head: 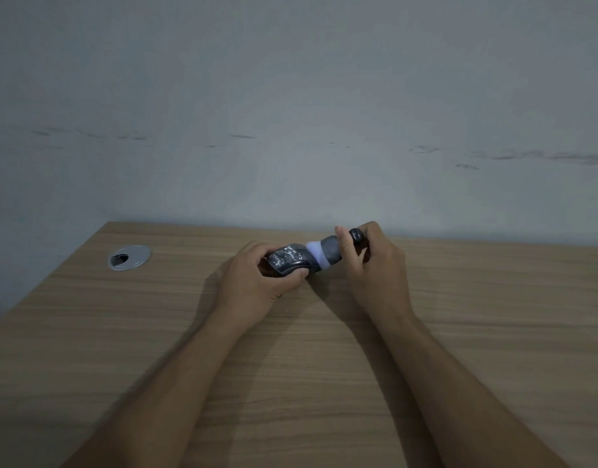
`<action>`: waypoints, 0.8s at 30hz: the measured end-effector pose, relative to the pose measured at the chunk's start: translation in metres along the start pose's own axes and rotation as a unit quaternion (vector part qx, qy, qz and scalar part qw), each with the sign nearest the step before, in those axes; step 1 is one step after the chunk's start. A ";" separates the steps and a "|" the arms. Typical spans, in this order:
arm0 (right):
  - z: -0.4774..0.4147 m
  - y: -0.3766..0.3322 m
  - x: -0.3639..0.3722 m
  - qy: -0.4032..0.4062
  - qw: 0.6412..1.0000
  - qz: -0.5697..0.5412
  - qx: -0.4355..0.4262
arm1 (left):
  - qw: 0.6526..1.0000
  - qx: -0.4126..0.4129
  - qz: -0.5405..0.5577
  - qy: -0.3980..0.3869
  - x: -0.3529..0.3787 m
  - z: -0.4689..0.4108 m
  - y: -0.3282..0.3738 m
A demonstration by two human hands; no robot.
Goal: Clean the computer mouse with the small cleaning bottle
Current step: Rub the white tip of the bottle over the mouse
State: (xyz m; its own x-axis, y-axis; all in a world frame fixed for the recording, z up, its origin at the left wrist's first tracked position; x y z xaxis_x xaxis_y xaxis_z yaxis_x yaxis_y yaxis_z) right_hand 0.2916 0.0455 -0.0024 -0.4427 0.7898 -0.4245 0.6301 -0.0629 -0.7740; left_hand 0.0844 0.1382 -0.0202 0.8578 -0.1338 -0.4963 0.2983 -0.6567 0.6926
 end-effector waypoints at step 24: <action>0.010 -0.019 -0.008 0.022 0.999 -0.042 -0.013 | 1.000 -0.015 -0.018 0.016 0.002 0.001 -0.003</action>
State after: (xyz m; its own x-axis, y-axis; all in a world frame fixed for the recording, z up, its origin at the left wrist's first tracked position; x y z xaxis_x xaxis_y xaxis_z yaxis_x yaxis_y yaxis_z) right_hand 0.2767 0.0348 0.0110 -0.4666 0.8174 -0.3377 0.6091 0.0201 -0.7928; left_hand 0.0847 0.1395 -0.0234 0.8589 -0.0875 -0.5045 0.3406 -0.6380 0.6906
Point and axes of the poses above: each hand's wrist, its own z-axis away from the middle knuckle, its own x-axis out of the palm, y = z × x, the point moved 6 cm from there along -z, towards the middle knuckle, and after that the axes turned 13 degrees about x, right-handed, at the moved point
